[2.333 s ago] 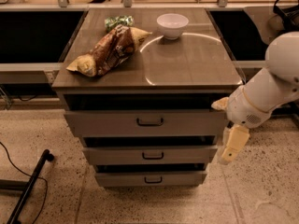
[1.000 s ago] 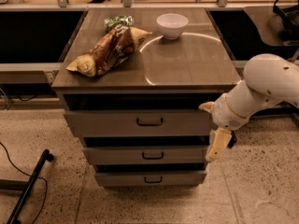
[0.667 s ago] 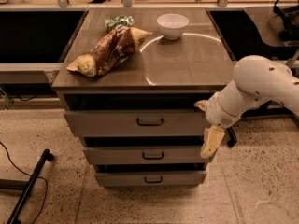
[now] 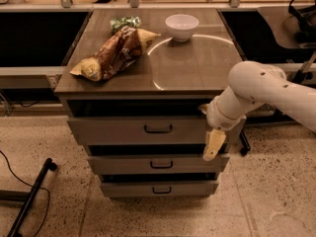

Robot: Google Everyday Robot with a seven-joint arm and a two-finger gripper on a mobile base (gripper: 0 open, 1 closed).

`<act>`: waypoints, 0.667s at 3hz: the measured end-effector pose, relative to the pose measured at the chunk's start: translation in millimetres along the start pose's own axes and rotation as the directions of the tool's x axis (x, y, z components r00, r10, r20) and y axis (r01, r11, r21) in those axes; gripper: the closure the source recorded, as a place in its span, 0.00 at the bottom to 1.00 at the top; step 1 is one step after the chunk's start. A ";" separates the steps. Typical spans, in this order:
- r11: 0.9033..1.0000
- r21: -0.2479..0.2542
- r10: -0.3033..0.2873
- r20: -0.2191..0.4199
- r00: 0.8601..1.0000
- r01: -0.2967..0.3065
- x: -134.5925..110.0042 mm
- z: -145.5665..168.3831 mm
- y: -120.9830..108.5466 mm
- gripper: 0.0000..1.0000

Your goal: Open top drawer

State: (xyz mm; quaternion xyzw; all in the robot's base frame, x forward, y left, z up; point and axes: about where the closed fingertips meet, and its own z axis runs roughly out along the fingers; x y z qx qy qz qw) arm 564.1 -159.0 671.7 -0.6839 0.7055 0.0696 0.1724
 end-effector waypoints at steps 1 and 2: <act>1.000 -0.015 -0.005 -0.003 1.000 0.005 -1.4 14.5 -8.7 0.18; 1.000 -0.003 -0.010 0.012 1.000 0.010 0.4 9.1 0.3 0.49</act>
Offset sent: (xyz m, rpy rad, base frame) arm -0.0086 -0.0051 -0.0015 0.0217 -0.0207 0.0048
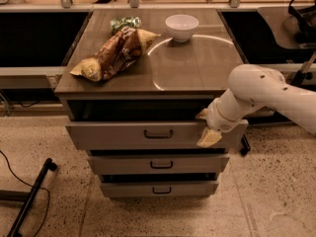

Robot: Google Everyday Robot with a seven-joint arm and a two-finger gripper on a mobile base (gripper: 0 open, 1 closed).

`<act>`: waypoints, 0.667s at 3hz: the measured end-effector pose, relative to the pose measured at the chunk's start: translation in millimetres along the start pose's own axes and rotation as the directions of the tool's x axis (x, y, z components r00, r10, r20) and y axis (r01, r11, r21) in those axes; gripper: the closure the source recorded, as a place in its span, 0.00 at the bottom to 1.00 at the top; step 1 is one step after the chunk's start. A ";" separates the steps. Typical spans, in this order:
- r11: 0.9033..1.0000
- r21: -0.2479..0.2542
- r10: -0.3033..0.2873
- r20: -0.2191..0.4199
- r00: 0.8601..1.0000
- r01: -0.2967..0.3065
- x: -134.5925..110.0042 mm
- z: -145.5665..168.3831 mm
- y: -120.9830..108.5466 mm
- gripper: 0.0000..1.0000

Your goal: Open top drawer

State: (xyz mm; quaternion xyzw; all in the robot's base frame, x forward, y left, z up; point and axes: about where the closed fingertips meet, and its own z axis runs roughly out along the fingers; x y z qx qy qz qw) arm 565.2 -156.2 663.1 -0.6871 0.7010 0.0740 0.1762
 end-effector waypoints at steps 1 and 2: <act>1.000 0.016 0.002 0.023 1.000 -0.002 4.4 -16.2 21.8 0.72; 1.000 -0.004 0.012 0.062 0.998 -0.012 9.8 -27.1 55.4 0.97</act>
Offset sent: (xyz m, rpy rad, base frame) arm -0.0981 -0.0275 0.0200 0.1106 0.0258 -0.0055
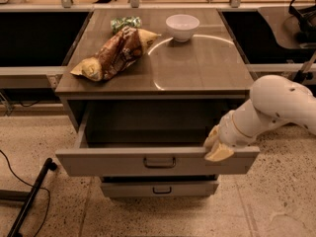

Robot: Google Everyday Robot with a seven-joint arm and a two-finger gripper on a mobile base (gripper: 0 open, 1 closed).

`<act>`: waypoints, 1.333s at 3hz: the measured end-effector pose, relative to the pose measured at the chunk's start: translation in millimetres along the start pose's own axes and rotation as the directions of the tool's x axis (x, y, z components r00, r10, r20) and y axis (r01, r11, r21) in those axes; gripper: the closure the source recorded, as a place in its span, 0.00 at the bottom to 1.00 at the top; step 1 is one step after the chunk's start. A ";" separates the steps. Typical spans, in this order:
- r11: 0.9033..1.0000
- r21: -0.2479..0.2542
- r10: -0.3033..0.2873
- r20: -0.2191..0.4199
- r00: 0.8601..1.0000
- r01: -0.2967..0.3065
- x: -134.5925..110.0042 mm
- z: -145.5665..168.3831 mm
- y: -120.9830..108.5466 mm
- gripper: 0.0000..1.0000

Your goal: Open top drawer

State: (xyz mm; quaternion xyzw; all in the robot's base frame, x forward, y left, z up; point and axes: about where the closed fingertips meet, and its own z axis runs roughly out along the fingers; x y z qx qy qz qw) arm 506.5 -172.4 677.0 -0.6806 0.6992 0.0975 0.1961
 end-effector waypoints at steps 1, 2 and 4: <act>0.999 -0.043 0.020 0.042 0.999 -0.018 3.5 -2.1 35.3 1.00; 0.997 -0.069 0.032 0.064 0.997 -0.028 1.5 -1.1 50.0 1.00; 0.995 -0.097 0.047 0.093 0.995 -0.038 -1.8 -3.7 71.3 1.00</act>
Offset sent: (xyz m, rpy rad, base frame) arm -0.1122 0.0064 -0.0300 0.1835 0.1929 0.0128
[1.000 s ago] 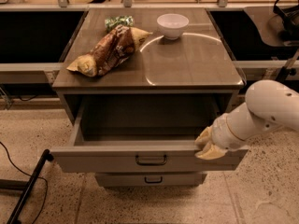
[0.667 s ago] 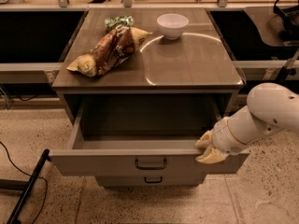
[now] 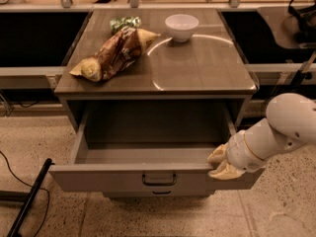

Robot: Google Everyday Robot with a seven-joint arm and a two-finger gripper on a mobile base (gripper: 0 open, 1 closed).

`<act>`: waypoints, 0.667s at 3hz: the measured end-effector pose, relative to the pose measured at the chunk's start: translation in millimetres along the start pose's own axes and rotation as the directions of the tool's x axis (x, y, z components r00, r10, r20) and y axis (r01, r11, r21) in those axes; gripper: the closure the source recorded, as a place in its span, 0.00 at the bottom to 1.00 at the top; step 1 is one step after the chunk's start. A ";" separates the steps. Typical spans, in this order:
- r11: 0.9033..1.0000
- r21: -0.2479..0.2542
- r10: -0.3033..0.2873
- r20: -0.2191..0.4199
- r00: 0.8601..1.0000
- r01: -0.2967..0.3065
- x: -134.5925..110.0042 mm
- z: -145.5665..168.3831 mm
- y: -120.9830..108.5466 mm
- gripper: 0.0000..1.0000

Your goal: Open top drawer

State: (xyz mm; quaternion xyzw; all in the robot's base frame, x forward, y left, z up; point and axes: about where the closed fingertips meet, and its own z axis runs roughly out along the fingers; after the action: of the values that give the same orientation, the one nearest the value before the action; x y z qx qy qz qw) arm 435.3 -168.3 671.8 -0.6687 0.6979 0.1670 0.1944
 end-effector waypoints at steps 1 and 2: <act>0.999 -0.033 0.019 0.044 0.999 -0.017 -5.6 -2.3 36.4 1.00; 0.997 -0.066 0.048 0.084 0.995 -0.042 -7.4 -3.0 66.0 1.00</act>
Offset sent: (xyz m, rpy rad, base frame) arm -0.1011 0.0095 0.0063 0.1442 0.1202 -0.0192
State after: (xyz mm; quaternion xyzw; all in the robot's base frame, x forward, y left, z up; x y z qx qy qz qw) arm 369.5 -160.0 676.3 -0.6509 0.6982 0.2222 0.1986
